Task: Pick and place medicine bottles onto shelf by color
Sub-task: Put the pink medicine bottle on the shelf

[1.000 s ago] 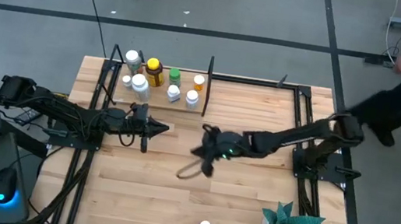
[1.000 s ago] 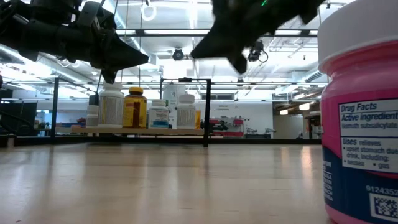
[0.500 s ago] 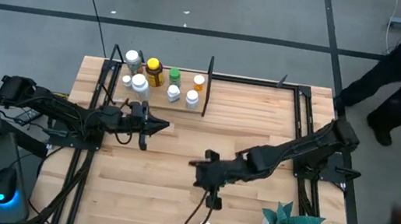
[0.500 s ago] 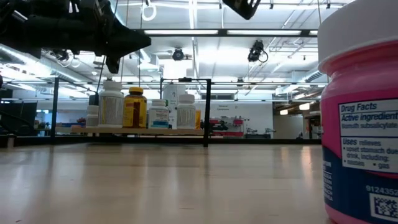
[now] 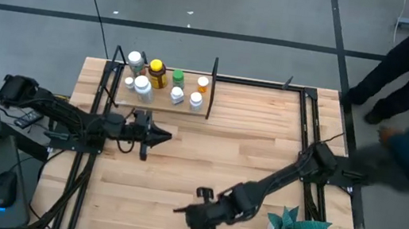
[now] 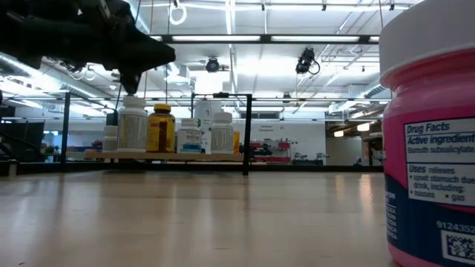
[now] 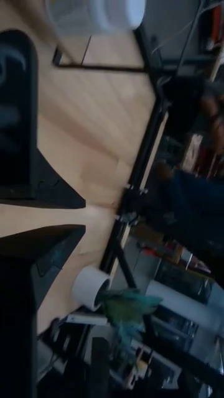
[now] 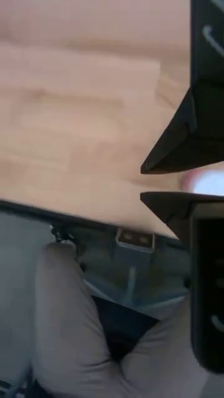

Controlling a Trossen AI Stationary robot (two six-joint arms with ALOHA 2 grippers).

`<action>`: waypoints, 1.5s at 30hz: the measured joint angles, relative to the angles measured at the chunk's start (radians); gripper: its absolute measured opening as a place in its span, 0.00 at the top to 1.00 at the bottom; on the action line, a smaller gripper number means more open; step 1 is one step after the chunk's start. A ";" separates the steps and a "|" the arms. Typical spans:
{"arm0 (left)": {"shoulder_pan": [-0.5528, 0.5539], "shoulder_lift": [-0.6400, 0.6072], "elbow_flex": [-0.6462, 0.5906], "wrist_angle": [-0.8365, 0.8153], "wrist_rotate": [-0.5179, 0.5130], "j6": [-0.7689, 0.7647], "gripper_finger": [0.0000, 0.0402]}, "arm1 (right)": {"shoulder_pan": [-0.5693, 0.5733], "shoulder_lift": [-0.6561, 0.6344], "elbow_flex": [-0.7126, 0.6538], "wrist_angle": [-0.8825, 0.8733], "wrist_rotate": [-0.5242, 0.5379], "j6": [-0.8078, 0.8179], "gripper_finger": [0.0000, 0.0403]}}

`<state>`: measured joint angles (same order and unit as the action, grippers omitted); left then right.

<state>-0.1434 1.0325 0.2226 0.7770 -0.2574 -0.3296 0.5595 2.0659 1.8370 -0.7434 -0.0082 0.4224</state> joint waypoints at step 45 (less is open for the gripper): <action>-0.139 0.001 0.000 -0.013 -0.154 -0.018 0.74 | 0.074 0.173 0.104 -0.268 0.017 0.120 0.32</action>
<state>-0.2825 1.0332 0.2226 0.7639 -0.4111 -0.3477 0.6338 2.2391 1.9415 -1.0111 0.0089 0.5426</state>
